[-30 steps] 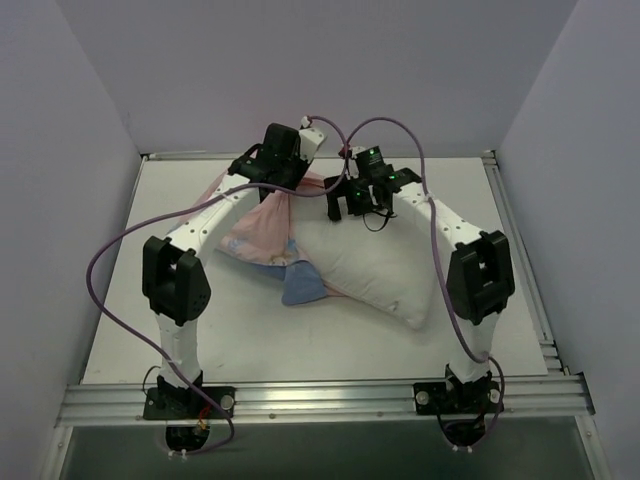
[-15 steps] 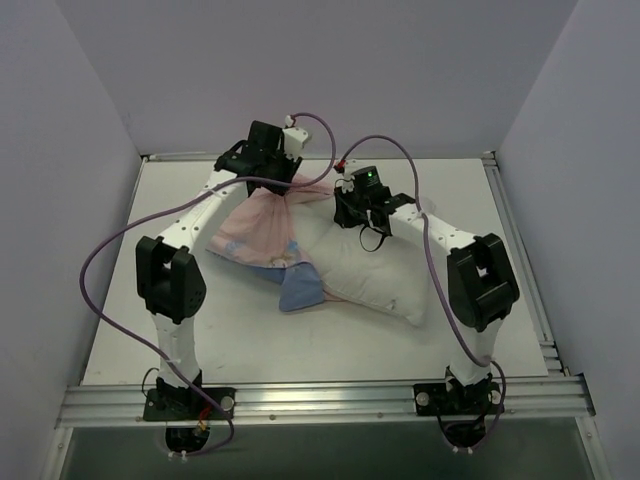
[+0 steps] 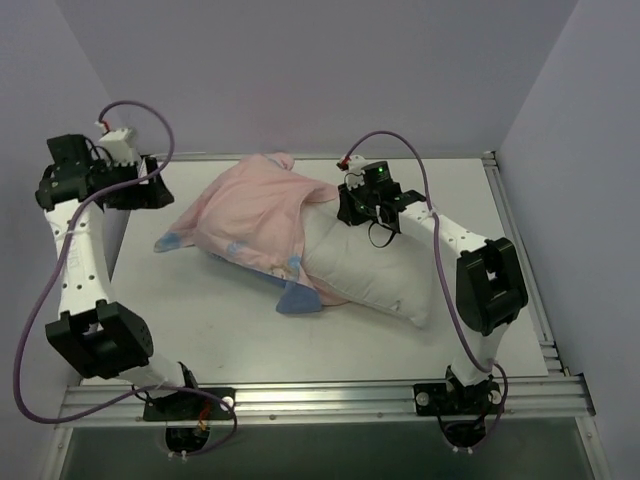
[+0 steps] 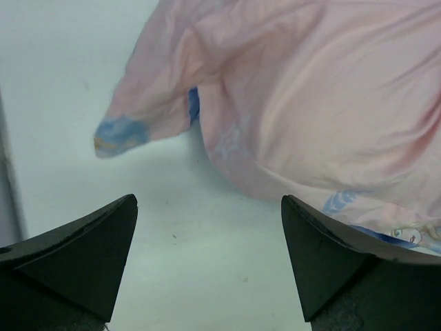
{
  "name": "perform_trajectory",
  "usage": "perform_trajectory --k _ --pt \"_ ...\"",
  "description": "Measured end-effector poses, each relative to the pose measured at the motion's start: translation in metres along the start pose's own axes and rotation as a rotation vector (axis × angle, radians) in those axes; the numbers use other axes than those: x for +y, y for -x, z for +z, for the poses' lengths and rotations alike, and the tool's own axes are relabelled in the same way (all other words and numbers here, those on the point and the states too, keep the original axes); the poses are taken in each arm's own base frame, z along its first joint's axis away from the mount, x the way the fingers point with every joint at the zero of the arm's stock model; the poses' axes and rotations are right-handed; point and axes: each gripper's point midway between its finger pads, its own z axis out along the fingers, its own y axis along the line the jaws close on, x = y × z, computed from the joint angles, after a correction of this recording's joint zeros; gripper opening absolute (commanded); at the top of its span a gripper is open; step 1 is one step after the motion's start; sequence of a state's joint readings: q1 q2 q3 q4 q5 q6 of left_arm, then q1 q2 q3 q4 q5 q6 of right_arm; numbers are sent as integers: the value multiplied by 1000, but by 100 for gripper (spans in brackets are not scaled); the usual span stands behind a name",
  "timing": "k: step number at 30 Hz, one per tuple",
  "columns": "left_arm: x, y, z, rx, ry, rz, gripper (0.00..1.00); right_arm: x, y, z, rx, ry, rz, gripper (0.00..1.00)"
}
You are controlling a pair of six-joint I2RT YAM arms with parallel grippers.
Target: Remove the pillowcase from the pillow
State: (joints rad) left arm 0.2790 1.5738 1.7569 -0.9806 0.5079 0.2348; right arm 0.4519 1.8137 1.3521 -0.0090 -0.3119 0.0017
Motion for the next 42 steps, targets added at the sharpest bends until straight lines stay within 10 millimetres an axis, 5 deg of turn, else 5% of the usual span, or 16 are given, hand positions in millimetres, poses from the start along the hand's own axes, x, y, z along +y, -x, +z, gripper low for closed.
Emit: perform_trajectory --k 2,7,10,18,26,27,28,29,30,37,42 --pt "27 -33 1 44 47 -170 94 1 0 0 5 6 -10 0" --pt "51 -112 83 208 66 -528 94 1 -1 1 13 11 -19 0" --pt "68 -138 114 260 173 -633 94 1 -1 1 14 12 -24 0" --pt "89 -85 172 105 223 -707 94 1 -2 1 16 12 -25 0" --pt "37 -112 223 209 42 -869 94 1 -2 2 17 11 -24 0" --pt "30 -115 226 226 27 -875 87 1 -3 2 18 11 -24 0" --pt "25 -117 230 238 12 -882 59 0 -3 2 18 11 -23 0" --pt "20 -118 233 247 -1 -892 13 0 -3 1 18 10 -21 0" --pt "16 -120 235 255 -15 -897 2 -1 -3 1 18 8 -18 0" --pt "28 -116 235 202 -3 -863 2 -13 -4 -3 26 -42 34 0" --pt "62 -79 196 49 85 -778 2 -39 -10 -34 60 -162 79 0"
